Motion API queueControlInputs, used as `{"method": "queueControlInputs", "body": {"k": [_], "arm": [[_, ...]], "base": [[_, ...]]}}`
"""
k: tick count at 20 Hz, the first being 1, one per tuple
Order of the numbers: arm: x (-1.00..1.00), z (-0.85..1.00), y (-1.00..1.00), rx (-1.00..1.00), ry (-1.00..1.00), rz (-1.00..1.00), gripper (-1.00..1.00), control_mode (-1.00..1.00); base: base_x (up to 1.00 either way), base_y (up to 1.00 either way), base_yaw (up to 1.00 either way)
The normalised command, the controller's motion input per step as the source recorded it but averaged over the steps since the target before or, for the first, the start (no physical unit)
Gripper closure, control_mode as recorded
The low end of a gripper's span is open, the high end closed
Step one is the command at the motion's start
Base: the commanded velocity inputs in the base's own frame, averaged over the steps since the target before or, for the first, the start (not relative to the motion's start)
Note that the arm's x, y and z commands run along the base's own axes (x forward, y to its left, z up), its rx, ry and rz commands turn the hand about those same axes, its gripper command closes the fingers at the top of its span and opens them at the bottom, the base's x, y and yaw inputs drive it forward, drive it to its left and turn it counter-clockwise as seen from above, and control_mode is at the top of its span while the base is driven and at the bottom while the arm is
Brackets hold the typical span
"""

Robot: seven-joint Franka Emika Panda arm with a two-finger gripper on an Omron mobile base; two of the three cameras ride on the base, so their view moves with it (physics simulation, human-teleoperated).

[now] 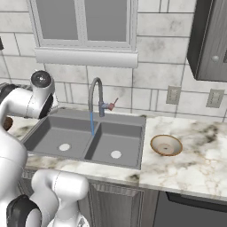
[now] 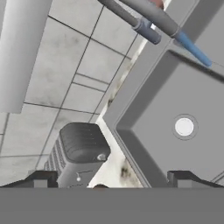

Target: Rinse each bowl for a few seconds and place them down in the sink or on the counter.

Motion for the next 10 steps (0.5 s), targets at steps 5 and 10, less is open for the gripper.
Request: {"method": "queueControlInputs", "body": {"k": [5,10], "arm": [[-0.01,-0.14,0.35,-0.01,0.06,0.1,-1.0,-1.0],[0.0,-0.13,0.33,0.0,0.1,0.11,-1.0,-1.0]], "base": [[0.0,0.0,0.0],[0.0,0.0,0.0]]}}
